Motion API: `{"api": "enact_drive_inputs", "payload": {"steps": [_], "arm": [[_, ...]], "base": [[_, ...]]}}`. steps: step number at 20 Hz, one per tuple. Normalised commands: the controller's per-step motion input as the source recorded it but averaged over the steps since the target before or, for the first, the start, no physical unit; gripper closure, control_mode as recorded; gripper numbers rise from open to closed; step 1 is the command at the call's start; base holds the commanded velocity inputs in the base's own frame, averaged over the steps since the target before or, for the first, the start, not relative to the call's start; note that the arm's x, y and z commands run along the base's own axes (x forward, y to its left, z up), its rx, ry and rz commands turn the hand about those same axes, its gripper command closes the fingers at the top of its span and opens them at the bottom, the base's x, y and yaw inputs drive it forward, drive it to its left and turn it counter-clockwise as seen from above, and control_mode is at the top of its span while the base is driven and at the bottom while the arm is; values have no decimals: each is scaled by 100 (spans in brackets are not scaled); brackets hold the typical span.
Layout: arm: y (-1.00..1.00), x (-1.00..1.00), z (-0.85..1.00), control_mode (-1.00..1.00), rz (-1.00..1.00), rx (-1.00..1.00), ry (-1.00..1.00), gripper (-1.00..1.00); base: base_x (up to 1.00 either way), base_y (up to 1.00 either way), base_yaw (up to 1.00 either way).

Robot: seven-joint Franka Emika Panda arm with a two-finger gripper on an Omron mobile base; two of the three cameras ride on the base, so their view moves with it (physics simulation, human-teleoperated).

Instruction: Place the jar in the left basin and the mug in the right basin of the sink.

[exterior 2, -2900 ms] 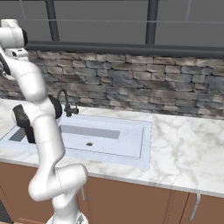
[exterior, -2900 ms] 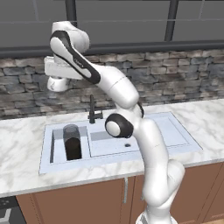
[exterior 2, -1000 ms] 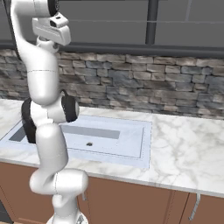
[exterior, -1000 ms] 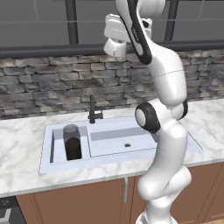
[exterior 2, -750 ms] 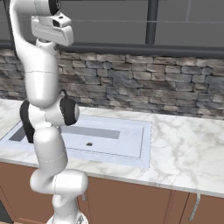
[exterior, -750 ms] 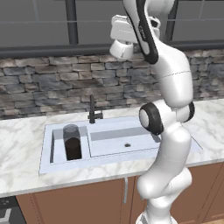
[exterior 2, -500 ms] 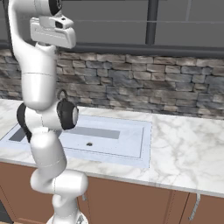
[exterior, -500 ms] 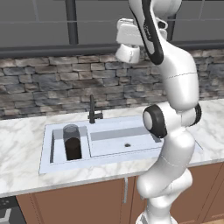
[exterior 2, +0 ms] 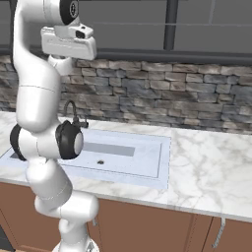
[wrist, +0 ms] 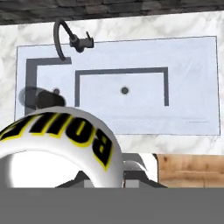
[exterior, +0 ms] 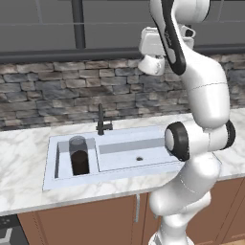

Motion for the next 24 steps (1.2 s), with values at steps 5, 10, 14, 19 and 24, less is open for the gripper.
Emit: {"api": "enact_drive_inputs", "payload": {"steps": [5, 10, 14, 19, 24], "arm": [[-33, 0, -28, -100, 12, 0, -7, 100], [-28, 0, -43, -100, 13, 0, -4, 100], [-28, 0, -43, -100, 13, 0, -2, 100], [-27, 0, -41, -100, 14, 0, -2, 100], [-21, 0, -39, -100, 14, 0, 0, 100]], "base": [[0, 0, 0], [0, 0, 0], [0, 0, 0], [0, 0, 0], [0, 0, 0]]}}
